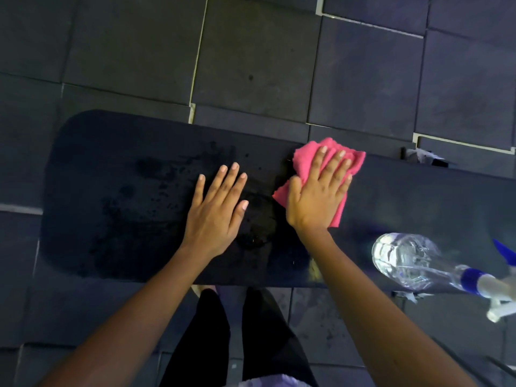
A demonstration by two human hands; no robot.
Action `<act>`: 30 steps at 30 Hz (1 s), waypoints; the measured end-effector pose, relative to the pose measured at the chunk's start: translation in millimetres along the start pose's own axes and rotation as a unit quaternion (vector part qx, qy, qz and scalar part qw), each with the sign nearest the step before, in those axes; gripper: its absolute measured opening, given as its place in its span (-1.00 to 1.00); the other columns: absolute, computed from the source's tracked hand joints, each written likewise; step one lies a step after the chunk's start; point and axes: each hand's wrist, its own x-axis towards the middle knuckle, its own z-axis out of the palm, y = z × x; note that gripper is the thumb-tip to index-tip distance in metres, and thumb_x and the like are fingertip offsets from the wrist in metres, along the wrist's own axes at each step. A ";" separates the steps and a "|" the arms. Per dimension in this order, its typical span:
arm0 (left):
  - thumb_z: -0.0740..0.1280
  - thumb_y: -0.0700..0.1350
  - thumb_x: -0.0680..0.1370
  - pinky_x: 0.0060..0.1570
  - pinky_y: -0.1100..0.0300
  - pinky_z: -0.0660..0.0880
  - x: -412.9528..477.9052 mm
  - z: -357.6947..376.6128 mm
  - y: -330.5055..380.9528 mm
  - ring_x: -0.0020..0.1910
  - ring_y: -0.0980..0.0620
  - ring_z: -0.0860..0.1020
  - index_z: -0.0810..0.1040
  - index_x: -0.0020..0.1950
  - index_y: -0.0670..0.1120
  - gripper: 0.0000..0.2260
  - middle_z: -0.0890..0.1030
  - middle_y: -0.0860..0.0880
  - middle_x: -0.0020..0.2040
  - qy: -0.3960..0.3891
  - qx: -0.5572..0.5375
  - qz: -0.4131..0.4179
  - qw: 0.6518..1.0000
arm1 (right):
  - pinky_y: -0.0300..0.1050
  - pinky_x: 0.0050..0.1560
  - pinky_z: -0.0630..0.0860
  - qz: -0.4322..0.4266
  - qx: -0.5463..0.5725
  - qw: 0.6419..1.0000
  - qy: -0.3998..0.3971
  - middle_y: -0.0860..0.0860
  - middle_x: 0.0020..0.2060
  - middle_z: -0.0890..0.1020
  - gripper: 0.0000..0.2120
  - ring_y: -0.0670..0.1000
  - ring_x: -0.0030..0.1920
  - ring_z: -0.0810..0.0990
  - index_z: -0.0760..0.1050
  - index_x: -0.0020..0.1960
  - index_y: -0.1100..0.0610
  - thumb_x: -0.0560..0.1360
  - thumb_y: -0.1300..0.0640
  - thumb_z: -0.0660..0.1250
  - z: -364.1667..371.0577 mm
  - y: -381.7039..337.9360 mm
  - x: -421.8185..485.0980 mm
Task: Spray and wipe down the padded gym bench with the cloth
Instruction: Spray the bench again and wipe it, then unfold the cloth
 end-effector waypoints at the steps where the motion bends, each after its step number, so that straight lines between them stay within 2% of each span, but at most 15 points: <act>1: 0.02 0.05 0.64 0.50 -0.16 -0.01 -0.7 -1.9 -4.6 0.55 -0.01 0.07 0.20 0.53 -0.07 -0.53 0.15 -0.04 0.56 0.000 0.002 0.005 1.000 | 0.20 0.55 -0.21 -0.027 -0.002 1.000 -0.004 0.27 0.57 -0.13 -0.24 0.28 0.56 -0.20 -0.18 0.59 0.17 0.48 -0.17 -0.25 2.8 -9.4 -2.4; 6: 0.01 0.05 0.64 0.51 -0.14 -0.01 -8.0 -12.4 -21.3 0.55 -0.01 0.07 0.23 0.52 -0.10 -0.53 0.17 -0.04 0.55 0.005 -0.020 -0.024 1.000 | 0.15 0.57 -0.19 -0.151 0.057 0.987 -0.012 0.21 0.58 -0.05 -0.30 0.21 0.58 -0.15 -0.07 0.59 0.20 0.54 -0.12 -0.20 4.9 -44.8 -15.5; 9: -0.01 0.07 0.64 0.51 -0.12 -0.02 -14.3 -18.3 -26.2 0.55 -0.01 0.05 0.22 0.52 -0.11 -0.51 0.15 -0.05 0.55 -0.007 -0.021 -0.024 0.999 | 0.08 0.56 0.04 -0.160 0.271 0.949 -0.019 0.18 0.54 0.20 -0.41 0.15 0.57 0.11 0.23 0.52 0.24 0.56 0.02 -0.07 -11.1 -40.6 -13.9; 11: -0.03 0.09 0.64 0.52 -0.12 -0.02 -16.2 -20.5 -27.6 0.55 0.00 0.04 0.21 0.52 -0.11 -0.50 0.13 -0.05 0.56 -0.020 -0.020 -0.017 0.999 | -0.18 0.32 0.40 -0.063 0.464 0.883 -0.023 0.07 0.39 0.50 -0.55 0.04 0.36 0.48 0.55 0.30 0.18 0.50 0.15 0.07 -32.5 -33.9 -10.3; 12: -0.04 0.10 0.64 0.52 -0.12 -0.02 -15.8 -20.8 -27.9 0.56 0.00 0.02 0.20 0.53 -0.11 -0.49 0.12 -0.05 0.56 -0.026 -0.022 -0.014 0.999 | -0.33 0.06 0.46 0.001 0.523 0.852 -0.008 -0.06 0.15 0.67 -0.62 -0.11 0.09 0.62 0.66 0.07 0.05 0.43 0.15 0.12 -43.9 -27.9 -9.1; 13: -0.05 0.10 0.64 0.52 -0.12 -0.02 -14.7 -20.7 -28.1 0.56 0.01 0.01 0.19 0.53 -0.11 -0.49 0.11 -0.05 0.57 -0.031 -0.024 -0.011 0.999 | -0.34 -0.17 0.43 0.068 0.545 0.835 0.027 -0.19 -0.15 0.70 -0.69 -0.20 -0.18 0.59 0.68 -0.17 -0.05 0.35 0.09 0.15 -53.3 -17.9 -5.2; 14: -0.06 0.11 0.64 0.52 -0.12 -0.03 -13.2 -20.2 -27.7 0.56 0.01 0.00 0.19 0.53 -0.11 -0.48 0.10 -0.05 0.57 -0.033 -0.028 -0.010 0.999 | -0.24 -0.26 0.39 0.132 0.545 0.825 0.066 -0.22 -0.36 0.63 -0.73 -0.19 -0.30 0.49 0.65 -0.32 -0.12 0.29 0.03 0.16 -62.2 -4.9 -1.0; 17: -0.05 0.11 0.64 0.52 -0.15 -0.04 -9.7 -18.2 -24.9 0.56 0.00 0.02 0.21 0.52 -0.12 -0.48 0.12 -0.06 0.56 -0.022 -0.043 -0.017 0.999 | -0.13 -0.27 0.31 0.226 0.538 0.797 0.154 -0.18 -0.42 0.51 -0.75 -0.12 -0.30 0.43 0.63 -0.34 -0.01 0.30 0.04 0.17 -73.9 35.7 5.9; 19: -0.04 0.10 0.64 0.51 -0.16 -0.04 -10.1 -15.7 -23.2 0.56 0.00 0.03 0.20 0.52 -0.12 -0.49 0.13 -0.07 0.56 -0.016 -0.047 -0.021 0.999 | -0.23 -0.05 0.37 0.177 0.509 0.830 0.146 -0.12 -0.20 0.61 -0.62 -0.19 -0.15 0.51 0.64 0.00 0.11 0.35 0.07 0.13 -63.5 47.5 7.8; 20: -0.04 0.10 0.64 0.51 -0.16 -0.05 -10.8 -14.5 -23.1 0.56 0.00 0.02 0.19 0.53 -0.11 -0.49 0.12 -0.06 0.56 -0.014 -0.046 -0.022 0.999 | -0.15 0.17 0.31 0.140 0.443 0.879 0.107 -0.03 0.06 0.60 -0.48 -0.12 0.12 0.51 0.55 0.26 0.18 0.39 0.05 0.09 -53.1 49.5 6.3; 21: -0.04 0.10 0.64 0.51 -0.16 -0.05 -11.5 -13.2 -23.5 0.56 0.00 0.01 0.18 0.53 -0.11 -0.49 0.11 -0.06 0.57 -0.014 -0.044 -0.023 0.999 | 0.03 0.40 0.12 0.097 0.331 0.936 0.063 0.00 0.35 0.45 -0.39 0.00 0.41 0.33 0.36 0.46 0.14 0.44 0.03 0.03 -39.9 50.7 4.7; 22: -0.04 0.10 0.64 0.51 -0.15 -0.05 -12.1 -12.1 -24.3 0.56 0.00 0.01 0.17 0.54 -0.11 -0.49 0.10 -0.06 0.57 -0.014 -0.041 -0.022 0.999 | 0.23 0.47 -0.08 0.062 0.202 0.977 0.028 0.03 0.53 0.22 -0.36 0.12 0.56 0.07 0.17 0.56 0.05 0.47 0.01 -0.03 -27.1 48.9 3.7; 23: -0.04 0.09 0.64 0.51 -0.15 -0.05 -12.6 -10.9 -25.4 0.56 0.00 0.01 0.16 0.54 -0.10 -0.49 0.10 -0.06 0.57 -0.014 -0.038 -0.021 0.999 | 0.33 0.46 -0.21 0.042 0.103 0.994 0.008 0.04 0.59 0.04 -0.36 0.23 0.57 -0.11 0.04 0.58 -0.02 0.50 -0.02 -0.06 -16.9 45.2 3.8; 25: -0.03 0.09 0.65 0.51 -0.15 -0.04 -13.4 -7.9 -27.6 0.56 0.00 0.01 0.13 0.55 -0.10 -0.49 0.09 -0.06 0.57 -0.012 -0.025 -0.013 1.000 | 0.38 0.45 -0.23 0.049 0.036 0.998 0.013 0.11 0.60 -0.06 -0.36 0.34 0.55 -0.18 -0.04 0.59 -0.06 0.51 -0.06 -0.08 -7.3 34.1 4.5; 30: -0.02 0.09 0.65 0.51 -0.15 -0.02 -14.5 -2.2 -27.5 0.56 -0.01 0.01 0.12 0.55 -0.11 -0.49 0.09 -0.07 0.58 0.001 -0.009 -0.011 1.000 | 0.23 0.53 -0.15 0.082 0.055 0.995 0.032 0.18 0.59 -0.05 -0.28 0.31 0.56 -0.14 -0.05 0.60 0.02 0.46 -0.15 -0.20 -0.2 8.2 3.8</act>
